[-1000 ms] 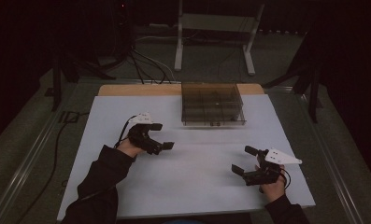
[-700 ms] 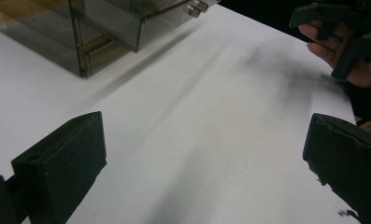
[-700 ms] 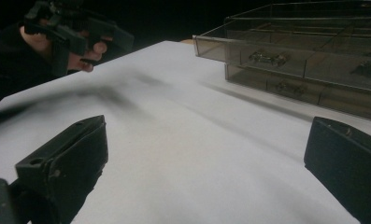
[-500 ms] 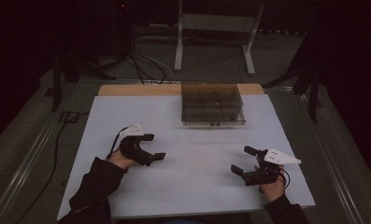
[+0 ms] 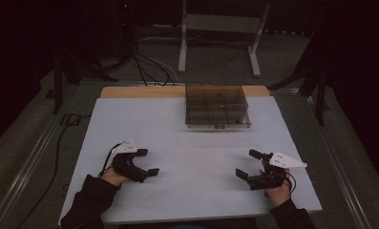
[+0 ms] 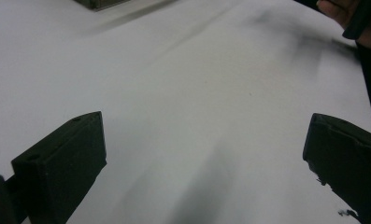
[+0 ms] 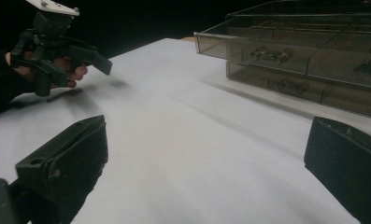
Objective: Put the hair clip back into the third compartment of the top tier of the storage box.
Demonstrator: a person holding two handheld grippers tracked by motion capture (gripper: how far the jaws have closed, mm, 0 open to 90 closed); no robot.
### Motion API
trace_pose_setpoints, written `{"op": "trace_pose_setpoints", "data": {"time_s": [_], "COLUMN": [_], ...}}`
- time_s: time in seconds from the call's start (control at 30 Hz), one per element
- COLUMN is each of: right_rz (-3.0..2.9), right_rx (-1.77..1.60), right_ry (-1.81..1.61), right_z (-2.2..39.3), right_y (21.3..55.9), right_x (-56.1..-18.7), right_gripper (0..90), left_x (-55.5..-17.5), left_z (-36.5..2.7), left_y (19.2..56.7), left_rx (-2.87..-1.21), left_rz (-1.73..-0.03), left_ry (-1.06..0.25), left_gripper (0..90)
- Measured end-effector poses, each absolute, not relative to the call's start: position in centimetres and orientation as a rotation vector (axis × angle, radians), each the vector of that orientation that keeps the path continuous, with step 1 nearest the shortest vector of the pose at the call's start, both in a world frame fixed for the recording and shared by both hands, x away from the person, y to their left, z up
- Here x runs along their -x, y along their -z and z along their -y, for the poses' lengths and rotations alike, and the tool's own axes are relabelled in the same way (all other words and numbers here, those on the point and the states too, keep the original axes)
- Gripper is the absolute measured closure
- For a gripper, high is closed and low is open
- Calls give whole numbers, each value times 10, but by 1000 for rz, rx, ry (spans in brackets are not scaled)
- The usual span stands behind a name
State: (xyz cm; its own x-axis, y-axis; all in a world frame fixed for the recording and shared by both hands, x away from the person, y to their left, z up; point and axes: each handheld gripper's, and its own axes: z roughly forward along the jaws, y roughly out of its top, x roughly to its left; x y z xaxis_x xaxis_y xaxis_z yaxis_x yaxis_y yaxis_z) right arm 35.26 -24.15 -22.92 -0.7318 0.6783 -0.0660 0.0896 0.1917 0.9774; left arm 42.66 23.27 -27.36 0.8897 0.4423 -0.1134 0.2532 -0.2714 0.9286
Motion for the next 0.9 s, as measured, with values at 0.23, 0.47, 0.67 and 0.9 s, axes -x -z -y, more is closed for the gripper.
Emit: {"op": "trace_pose_setpoints", "data": {"time_s": [0.23,0.47,0.67,0.9], "right_rz": [-1978,-1984,-1984,-1988], "right_rx": [-713,-712,-714,-712], "right_ry": [-1572,-1573,-1571,-1567], "right_z": [241,240,241,240], "right_y": [229,229,229,229], "right_x": [-352,-352,-353,-352], "right_gripper": [0,0,0,0], "left_x": [-411,-398,-386,-376], "left_z": [-246,-261,-276,-290], "left_y": [278,283,290,295], "left_rx": [-1838,-1833,-1823,-1800], "left_rz": [-531,-558,-576,-609], "left_ry": [-215,-229,-248,-246], "left_gripper": [6,6,6,6]}}
